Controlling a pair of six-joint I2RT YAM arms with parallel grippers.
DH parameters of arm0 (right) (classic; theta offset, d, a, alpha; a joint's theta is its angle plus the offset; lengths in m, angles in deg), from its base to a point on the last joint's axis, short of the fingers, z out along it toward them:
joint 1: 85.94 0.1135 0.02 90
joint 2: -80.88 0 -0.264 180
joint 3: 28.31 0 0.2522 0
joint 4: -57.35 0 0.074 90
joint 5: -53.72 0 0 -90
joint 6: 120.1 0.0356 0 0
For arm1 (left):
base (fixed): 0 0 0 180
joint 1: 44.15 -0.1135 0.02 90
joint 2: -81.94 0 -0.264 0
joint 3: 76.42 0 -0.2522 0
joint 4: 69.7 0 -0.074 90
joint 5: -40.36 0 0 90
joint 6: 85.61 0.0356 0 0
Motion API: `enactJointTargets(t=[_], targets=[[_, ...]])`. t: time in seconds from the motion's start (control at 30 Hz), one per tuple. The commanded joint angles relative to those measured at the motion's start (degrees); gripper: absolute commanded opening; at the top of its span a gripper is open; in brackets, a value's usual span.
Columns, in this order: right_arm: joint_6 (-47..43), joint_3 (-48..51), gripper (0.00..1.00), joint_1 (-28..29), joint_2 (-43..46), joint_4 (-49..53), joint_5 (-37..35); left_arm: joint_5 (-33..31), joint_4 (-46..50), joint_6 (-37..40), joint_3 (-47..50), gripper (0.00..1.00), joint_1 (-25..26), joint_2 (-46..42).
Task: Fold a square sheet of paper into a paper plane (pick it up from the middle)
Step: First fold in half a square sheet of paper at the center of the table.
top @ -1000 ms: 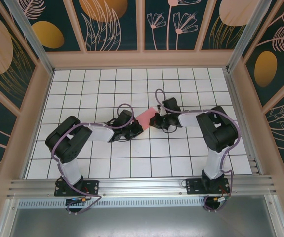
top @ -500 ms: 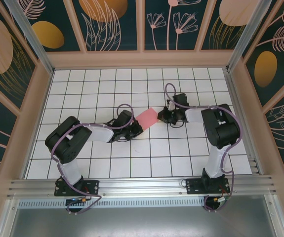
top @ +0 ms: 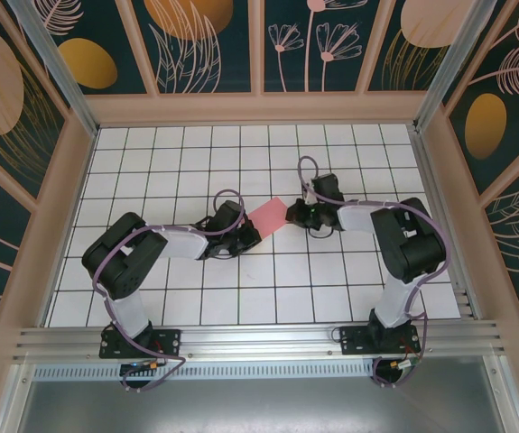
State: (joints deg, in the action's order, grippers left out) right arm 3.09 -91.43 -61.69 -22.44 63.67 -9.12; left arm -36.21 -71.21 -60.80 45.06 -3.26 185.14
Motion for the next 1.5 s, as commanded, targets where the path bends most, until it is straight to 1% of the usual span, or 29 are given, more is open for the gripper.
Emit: enactJointTargets(t=[0.0,0.17,0.27,0.4,0.6,0.8,1.03,1.2,1.33,1.47], targets=[[1.4,0.4,0.0,1.5,-2.5,-2.4,1.1,-0.7,7.7,1.9,-0.4,0.0,0.3,-0.4],[0.9,0.2,0.0,0.9,-4.3,-1.1,-1.1,-0.4,8.8,4.0,-2.3,0.01,0.3,-1.7],[0.7,0.6,0.0,-0.2,-4.8,-0.9,-1.0,1.3,5.8,4.7,-3.0,0.01,0.3,-1.7],[0.0,0.8,0.0,-0.2,-5.2,-0.2,-0.6,3.4,1.9,5.9,-5.6,0.03,0.3,-0.3],[0.0,1.5,0.0,-0.2,-5.9,-0.1,-0.3,1.1,2.7,9.9,-9.8,0.02,0.3,2.9],[-0.5,1.8,0.0,-0.1,-6.5,0.3,0.1,1.5,2.6,13.7,-10.6,0.01,0.3,6.2],[-1.2,1.1,0.0,-0.1,-7.3,2.3,-0.8,1.4,4.1,18.4,-8.1,0.01,0.3,6.1],[-1.9,-0.4,0.0,-0.3,-8.4,5.6,-2.2,4.3,2.8,21.4,-2.4,0.01,0.3,4.7],[-2.4,-1.2,0.0,-0.3,-9.2,7.4,-3.0,3.8,4.4,23.1,1.0,0.01,0.3,3.5],[-2.4,-1.6,0.0,-0.6,-9.8,8.1,-3.6,5.3,2.7,23.4,4.7,0.01,0.3,1.9]])
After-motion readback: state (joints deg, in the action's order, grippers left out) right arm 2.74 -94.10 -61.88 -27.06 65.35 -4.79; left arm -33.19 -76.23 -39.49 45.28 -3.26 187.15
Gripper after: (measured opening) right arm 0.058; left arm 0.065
